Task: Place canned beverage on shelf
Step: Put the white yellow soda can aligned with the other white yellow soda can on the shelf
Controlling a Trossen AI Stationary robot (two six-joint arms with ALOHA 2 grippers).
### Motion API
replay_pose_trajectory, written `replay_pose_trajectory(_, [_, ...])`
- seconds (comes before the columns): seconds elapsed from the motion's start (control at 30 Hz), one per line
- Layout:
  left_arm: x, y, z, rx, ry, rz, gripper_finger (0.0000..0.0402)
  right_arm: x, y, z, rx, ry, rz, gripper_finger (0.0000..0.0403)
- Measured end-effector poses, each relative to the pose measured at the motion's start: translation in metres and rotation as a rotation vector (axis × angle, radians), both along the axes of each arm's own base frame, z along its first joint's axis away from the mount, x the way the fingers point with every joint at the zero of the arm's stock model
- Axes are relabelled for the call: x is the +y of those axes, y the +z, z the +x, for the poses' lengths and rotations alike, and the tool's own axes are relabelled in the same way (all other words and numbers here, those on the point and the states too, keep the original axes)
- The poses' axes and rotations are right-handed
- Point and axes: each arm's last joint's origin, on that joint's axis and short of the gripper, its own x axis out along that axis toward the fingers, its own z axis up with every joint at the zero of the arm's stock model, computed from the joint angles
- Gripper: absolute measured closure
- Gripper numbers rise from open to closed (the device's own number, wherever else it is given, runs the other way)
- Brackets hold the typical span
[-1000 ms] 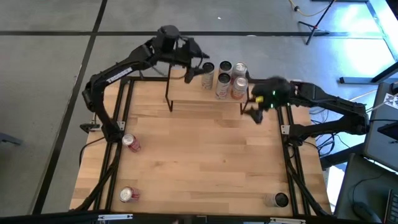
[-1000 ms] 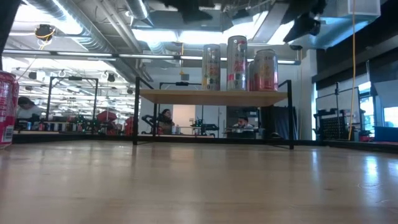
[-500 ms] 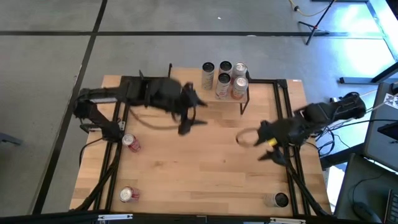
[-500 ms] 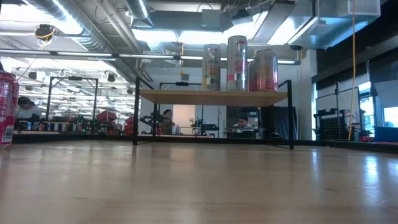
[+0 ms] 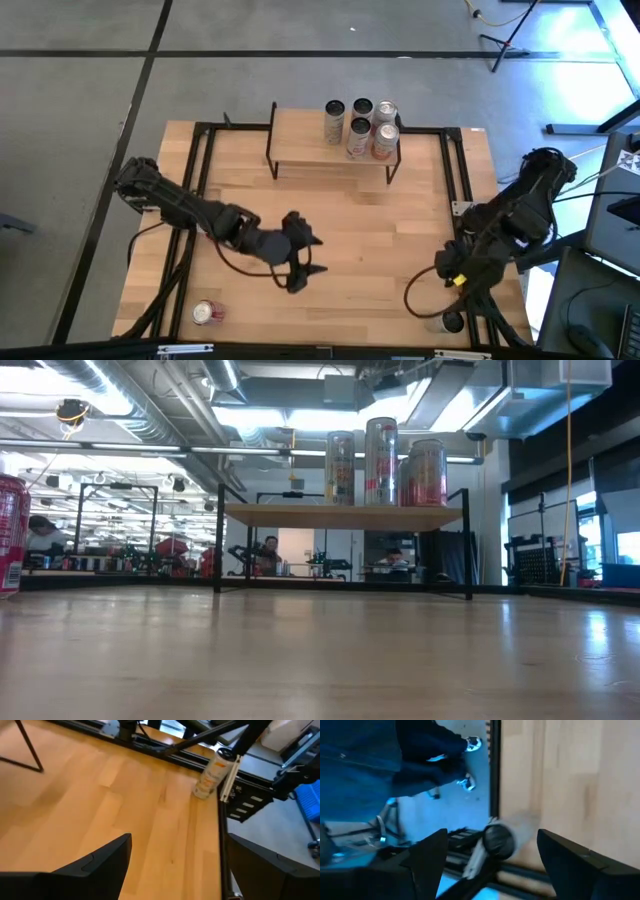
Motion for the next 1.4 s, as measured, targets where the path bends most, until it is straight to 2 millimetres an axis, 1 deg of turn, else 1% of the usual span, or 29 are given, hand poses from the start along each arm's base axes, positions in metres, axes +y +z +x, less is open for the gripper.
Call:
replay_pose_trajectory(0.07, [-0.008, -0.005, -0.004, 0.007, 0.004, -0.021, 0.0097, 0.008, 0.001, -0.001, 0.055, -0.075, 0.029, 0.0109])
replay_pose_trajectory(0.2, [-0.019, -0.011, -0.010, 0.026, -0.015, -0.025, 0.0097, 0.020, 0.004, 0.000, 0.099, -0.258, 0.118, 0.0109])
replay_pose_trajectory(0.3, [-0.025, -0.012, -0.014, 0.038, -0.048, -0.003, 0.0097, 0.026, 0.003, 0.001, 0.125, -0.292, 0.155, 0.0109])
replay_pose_trajectory(0.37, [-0.029, -0.013, -0.017, 0.044, -0.083, 0.031, 0.0097, 0.027, -0.004, 0.001, 0.213, -0.383, 0.117, 0.0109])
replay_pose_trajectory(0.43, [-0.033, -0.016, -0.022, 0.085, -0.113, 0.074, 0.0097, 0.031, -0.014, 0.002, 0.293, -0.469, 0.065, 0.0109])
replay_pose_trajectory(0.53, [-0.036, -0.022, -0.031, 0.157, -0.129, 0.132, 0.0097, 0.045, -0.029, -0.001, 0.393, -0.526, -0.022, 0.0109])
replay_pose_trajectory(0.63, [-0.038, -0.024, -0.035, 0.178, -0.133, 0.159, 0.0097, 0.062, -0.043, -0.002, 0.502, -0.570, -0.067, 0.0109])
replay_pose_trajectory(0.7, [-0.039, -0.024, -0.035, 0.171, -0.145, 0.170, 0.0097, 0.072, -0.053, -0.003, 0.538, -0.604, -0.105, 0.0109])
replay_pose_trajectory(0.83, [-0.040, -0.023, -0.035, 0.169, -0.163, 0.180, 0.0097, 0.081, -0.067, 0.001, 0.553, -0.693, -0.168, 0.0109])
replay_pose_trajectory(0.93, [-0.040, -0.024, -0.035, 0.171, -0.165, 0.182, 0.0097, 0.087, -0.072, 0.004, 0.552, -0.695, -0.169, 0.0109])
replay_pose_trajectory(1.1, [-0.040, -0.024, -0.035, 0.178, -0.186, 0.180, 0.0097, 0.087, -0.080, 0.004, 0.587, -0.701, -0.237, 0.0109])
replay_pose_trajectory(1.23, [-0.039, -0.024, -0.034, 0.195, -0.225, 0.146, 0.0097, 0.088, -0.080, 0.005, 0.585, -0.699, -0.231, 0.0109])
replay_pose_trajectory(1.3, [-0.039, -0.024, -0.034, 0.195, -0.225, 0.146, 0.0097, 0.088, -0.079, 0.004, 0.599, -0.666, -0.223, 0.0109])
replay_pose_trajectory(1.4, [-0.039, -0.024, -0.034, 0.195, -0.226, 0.145, 0.0097, 0.085, -0.076, 0.006, 0.681, -0.582, -0.200, 0.0109])
